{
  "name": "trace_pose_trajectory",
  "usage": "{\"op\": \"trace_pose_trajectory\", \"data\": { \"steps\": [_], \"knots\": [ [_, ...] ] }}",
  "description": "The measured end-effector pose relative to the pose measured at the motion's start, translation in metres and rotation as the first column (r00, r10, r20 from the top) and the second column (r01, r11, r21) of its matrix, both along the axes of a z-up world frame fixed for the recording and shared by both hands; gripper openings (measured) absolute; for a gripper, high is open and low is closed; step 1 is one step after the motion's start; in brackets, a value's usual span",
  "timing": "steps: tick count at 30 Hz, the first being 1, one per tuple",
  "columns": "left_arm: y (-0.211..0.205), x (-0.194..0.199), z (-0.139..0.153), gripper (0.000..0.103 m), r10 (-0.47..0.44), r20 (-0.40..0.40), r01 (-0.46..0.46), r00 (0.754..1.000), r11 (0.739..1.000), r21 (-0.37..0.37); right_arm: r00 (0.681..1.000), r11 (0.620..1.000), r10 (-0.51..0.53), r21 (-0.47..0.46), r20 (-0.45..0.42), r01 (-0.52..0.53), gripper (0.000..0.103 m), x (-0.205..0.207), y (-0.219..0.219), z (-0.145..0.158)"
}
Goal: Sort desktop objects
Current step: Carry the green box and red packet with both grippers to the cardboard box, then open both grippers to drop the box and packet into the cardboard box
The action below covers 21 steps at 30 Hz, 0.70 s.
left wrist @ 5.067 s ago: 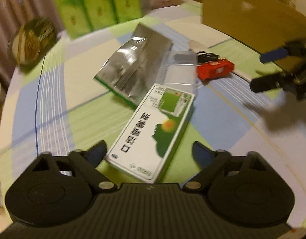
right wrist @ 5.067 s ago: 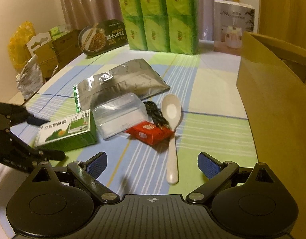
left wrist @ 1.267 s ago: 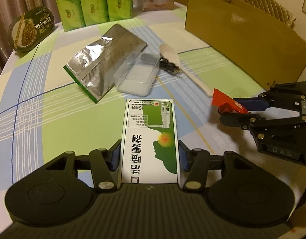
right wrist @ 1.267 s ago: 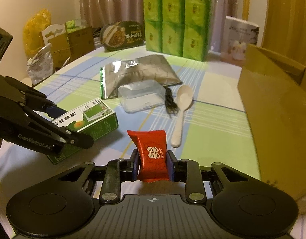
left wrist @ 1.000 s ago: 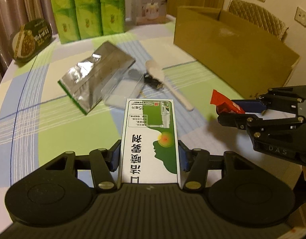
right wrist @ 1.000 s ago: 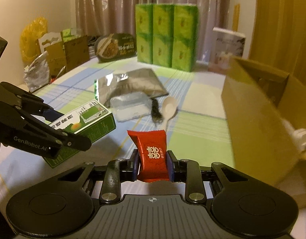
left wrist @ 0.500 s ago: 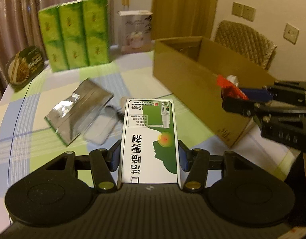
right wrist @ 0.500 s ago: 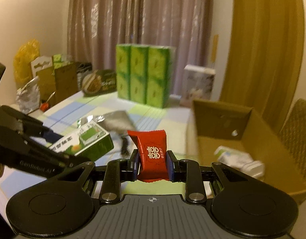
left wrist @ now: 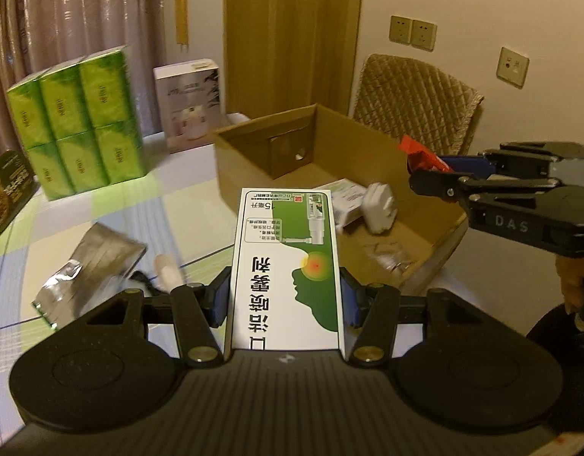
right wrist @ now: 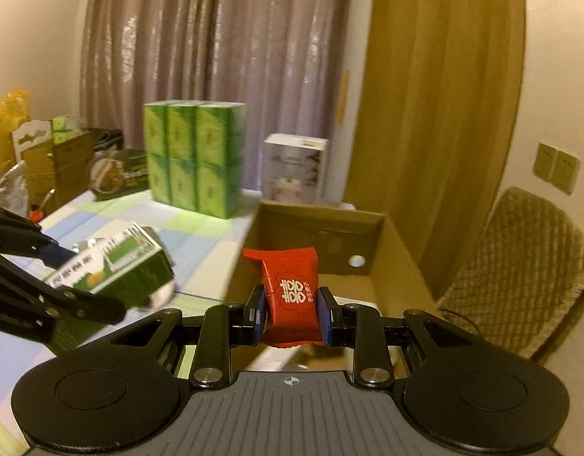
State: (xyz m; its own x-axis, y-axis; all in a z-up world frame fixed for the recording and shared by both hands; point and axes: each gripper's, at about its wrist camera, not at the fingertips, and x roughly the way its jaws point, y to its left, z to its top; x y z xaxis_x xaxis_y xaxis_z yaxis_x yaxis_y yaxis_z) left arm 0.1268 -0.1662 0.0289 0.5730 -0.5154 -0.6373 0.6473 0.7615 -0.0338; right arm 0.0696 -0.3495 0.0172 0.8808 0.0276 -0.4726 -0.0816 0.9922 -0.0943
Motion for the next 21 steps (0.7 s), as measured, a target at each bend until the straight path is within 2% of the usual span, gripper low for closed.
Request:
{"op": "trace_pose_trajectory", "data": {
  "steps": [11, 19, 21],
  "knots": [
    [-0.068, 0.026, 0.022, 0.050, -0.037, -0.043, 0.034, 0.998, 0.996, -0.079, 0.997, 0.995, -0.080, 0.051, -0.018, 0.081, 0.025, 0.006, -0.054, -0.005],
    [-0.102, 0.045, 0.010, 0.051, -0.034, -0.089, 0.025, 0.995, 0.995, -0.100, 0.994, 0.991, -0.106, 0.073, -0.025, 0.108, 0.025, 0.007, -0.073, -0.012],
    [-0.103, 0.049, 0.007, 0.051, -0.038, -0.091, 0.025, 0.995, 0.990, -0.139, 0.994, 0.991, -0.110, 0.076, -0.028, 0.112, 0.025, 0.007, -0.075, -0.013]
  ]
}}
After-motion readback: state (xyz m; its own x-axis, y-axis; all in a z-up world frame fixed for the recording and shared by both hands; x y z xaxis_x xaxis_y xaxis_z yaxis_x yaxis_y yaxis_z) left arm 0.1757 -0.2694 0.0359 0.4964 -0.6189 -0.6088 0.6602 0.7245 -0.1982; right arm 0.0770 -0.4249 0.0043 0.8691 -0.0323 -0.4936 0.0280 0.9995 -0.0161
